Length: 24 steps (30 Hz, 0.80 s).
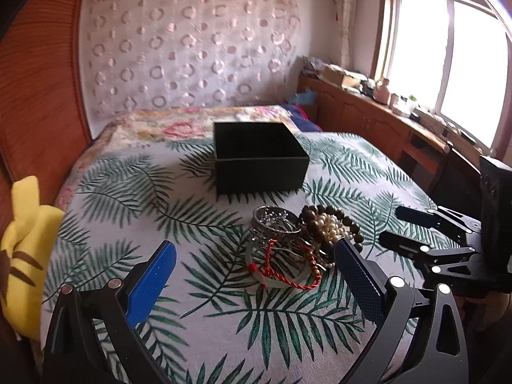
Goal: Organize jewelry
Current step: 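Grasp the brown bead bracelet with the right tool while the left tool grasps the silver bangle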
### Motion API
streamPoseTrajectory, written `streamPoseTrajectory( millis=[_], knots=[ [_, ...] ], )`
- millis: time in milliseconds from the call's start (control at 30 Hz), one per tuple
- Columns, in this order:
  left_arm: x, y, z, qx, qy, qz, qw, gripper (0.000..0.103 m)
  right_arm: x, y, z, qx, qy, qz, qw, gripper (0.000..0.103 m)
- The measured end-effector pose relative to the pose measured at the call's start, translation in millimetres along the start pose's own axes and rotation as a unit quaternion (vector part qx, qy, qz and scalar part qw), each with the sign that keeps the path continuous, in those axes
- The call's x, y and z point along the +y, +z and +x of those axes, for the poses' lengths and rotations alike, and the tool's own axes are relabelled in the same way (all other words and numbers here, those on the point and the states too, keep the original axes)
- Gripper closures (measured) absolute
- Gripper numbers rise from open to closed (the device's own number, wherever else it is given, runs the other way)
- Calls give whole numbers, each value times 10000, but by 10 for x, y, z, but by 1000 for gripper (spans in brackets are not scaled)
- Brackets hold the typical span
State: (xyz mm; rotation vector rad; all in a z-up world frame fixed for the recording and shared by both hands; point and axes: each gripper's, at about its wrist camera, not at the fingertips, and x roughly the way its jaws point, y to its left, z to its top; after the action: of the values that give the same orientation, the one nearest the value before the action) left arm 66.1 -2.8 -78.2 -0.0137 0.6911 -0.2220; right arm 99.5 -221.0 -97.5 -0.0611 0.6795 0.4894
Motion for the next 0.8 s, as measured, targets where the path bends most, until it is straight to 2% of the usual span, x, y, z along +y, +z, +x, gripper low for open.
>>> streamPoseTrajectory(
  millis=[200,300,667,800],
  knots=[
    [-27,95,341,467,-291,214,9983,25,-41,-17,116,170,77,-26,9998,34],
    [-23,124,491,680,-359,283,9966,29,-45,-1,103,166,79,-42,9998,34],
    [-116,228,921,1118,-398,769,9900,29,-48,15,63,112,91,-28,9999,34],
    [-138,277,1053,1271,-480,790,9876,39,-19,24,94,136,117,-58,9998,34]
  ],
)
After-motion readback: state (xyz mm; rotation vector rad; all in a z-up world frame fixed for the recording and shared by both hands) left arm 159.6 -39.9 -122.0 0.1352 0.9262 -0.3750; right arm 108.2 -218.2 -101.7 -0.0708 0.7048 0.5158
